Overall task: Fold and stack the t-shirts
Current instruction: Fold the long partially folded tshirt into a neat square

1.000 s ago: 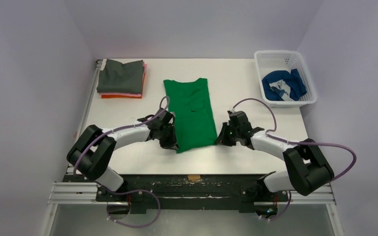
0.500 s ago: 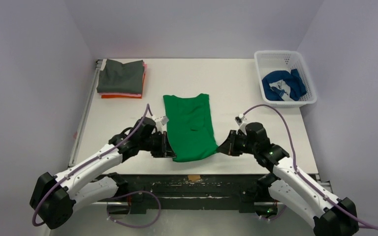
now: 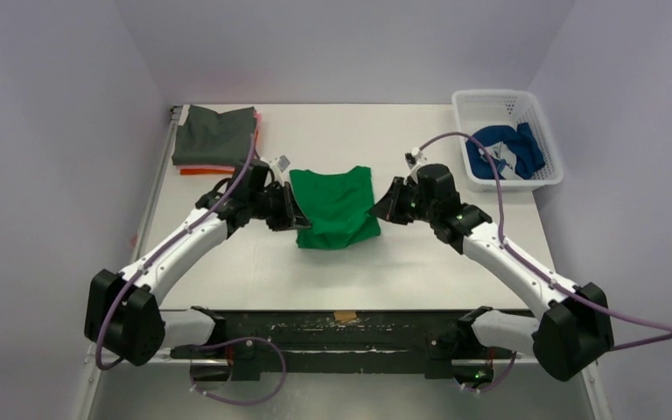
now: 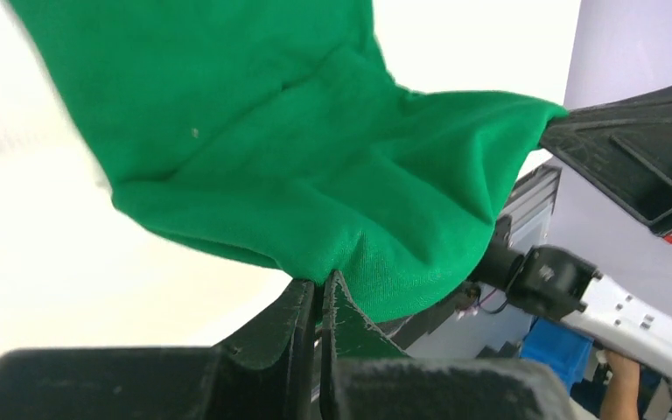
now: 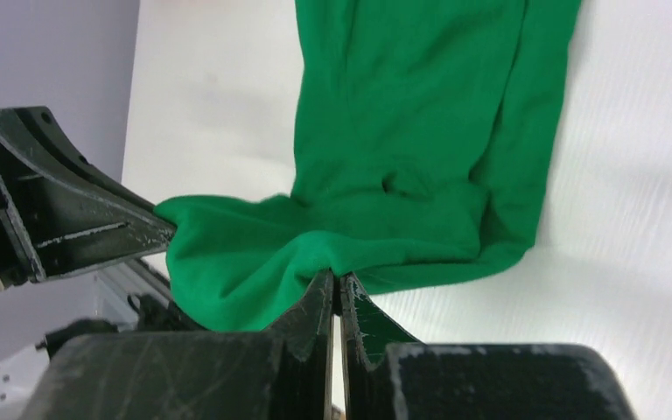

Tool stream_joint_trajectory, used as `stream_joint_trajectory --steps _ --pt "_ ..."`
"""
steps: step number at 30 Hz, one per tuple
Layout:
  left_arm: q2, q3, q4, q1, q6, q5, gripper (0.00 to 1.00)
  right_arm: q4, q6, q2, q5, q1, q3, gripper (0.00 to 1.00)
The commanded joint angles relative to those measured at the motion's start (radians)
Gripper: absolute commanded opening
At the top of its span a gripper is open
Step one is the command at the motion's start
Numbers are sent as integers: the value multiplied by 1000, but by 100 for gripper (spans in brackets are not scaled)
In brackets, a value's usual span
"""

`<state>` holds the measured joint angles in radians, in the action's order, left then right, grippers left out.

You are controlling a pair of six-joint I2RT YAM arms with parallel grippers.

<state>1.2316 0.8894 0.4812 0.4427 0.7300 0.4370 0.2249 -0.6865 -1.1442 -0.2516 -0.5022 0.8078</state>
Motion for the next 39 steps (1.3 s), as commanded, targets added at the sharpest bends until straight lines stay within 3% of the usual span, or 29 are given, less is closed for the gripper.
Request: stream_joint_trajectory --steps 1,14,22,23,24,27,28,29,31,35,39 --pt "110 174 5 -65 -62 -3 0 -74 60 -116 86 40 161 0" --pt "479 501 100 -214 -114 -61 0 -138 108 -582 -55 166 527 0" --pt "719 695 146 -250 -118 -88 0 -161 108 -811 9 175 696 0" --pt "744 718 148 -253 -117 -103 3 -163 119 -844 4 177 729 0" --pt "763 744 148 -259 -116 -113 22 -148 132 -881 -1 181 775 7" --pt "787 802 172 -287 -110 -106 50 -1 161 -982 -42 189 939 57" --pt "767 812 183 -287 -110 -119 65 23 170 -984 -32 188 953 66" --pt "739 810 188 -288 -113 -131 80 18 174 -966 -17 188 936 71" --pt "669 764 151 -283 -111 -116 96 -43 167 -889 -12 186 843 76" --pt "565 636 48 -254 -101 -51 100 -172 148 -725 -81 181 641 79" --pt "616 634 28 -220 -89 31 100 -296 88 -707 -255 155 552 79"
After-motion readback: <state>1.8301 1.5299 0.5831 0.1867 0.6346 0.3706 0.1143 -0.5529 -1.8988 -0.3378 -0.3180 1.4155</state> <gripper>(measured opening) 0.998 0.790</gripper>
